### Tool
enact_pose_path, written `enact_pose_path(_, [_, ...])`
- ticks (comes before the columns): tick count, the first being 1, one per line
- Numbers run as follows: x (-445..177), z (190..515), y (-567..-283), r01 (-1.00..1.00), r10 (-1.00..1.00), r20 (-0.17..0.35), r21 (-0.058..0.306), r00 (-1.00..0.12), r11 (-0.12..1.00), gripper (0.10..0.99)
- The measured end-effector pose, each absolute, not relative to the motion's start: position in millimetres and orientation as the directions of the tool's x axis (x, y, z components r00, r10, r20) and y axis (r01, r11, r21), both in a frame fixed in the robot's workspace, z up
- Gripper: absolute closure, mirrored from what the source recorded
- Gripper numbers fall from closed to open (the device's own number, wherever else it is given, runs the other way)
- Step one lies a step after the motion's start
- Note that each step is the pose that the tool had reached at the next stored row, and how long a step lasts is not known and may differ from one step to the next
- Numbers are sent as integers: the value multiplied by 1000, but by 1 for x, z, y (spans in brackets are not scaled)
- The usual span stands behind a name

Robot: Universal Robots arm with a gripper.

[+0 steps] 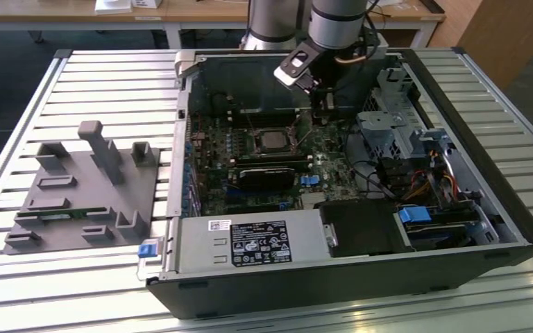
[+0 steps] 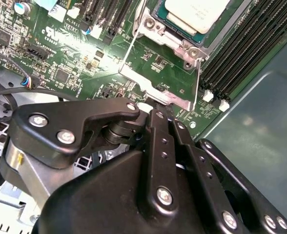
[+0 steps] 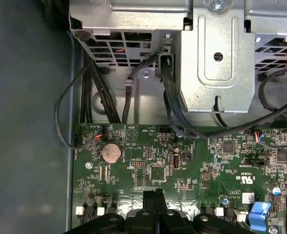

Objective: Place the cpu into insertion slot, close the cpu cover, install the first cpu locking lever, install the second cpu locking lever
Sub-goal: 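Close the cpu cover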

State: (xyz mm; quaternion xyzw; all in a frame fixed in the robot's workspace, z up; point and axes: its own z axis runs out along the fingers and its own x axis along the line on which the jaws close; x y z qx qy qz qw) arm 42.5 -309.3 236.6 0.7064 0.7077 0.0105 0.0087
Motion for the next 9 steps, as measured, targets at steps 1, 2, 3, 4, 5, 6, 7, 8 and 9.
enact_pose_path(1, [42, 237, -309, 1000, 1000, 2, 27, -2, 2, 980])
enact_pose_path(2, [42, 237, -309, 1000, 1000, 3, 27, -2, 2, 980])
enact_pose_path(3, [41, 236, -309, 1000, 1000, 3, 27, -2, 2, 980])
enact_pose_path(4, [41, 236, -309, 1000, 1000, 3, 27, -2, 2, 980])
enact_pose_path(5, [40, 236, -309, 1000, 1000, 2, 27, -2, 2, 980])
enact_pose_path(6, [39, 236, -309, 1000, 1000, 3, 27, -2, 2, 980])
enact_pose_path(7, [39, 236, -309, 1000, 1000, 2, 27, -2, 2, 980])
enact_pose_path(8, [38, 236, -309, 1000, 1000, 2, 27, -2, 2, 980])
enact_pose_path(9, [37, 236, -309, 1000, 1000, 2, 27, -2, 2, 980])
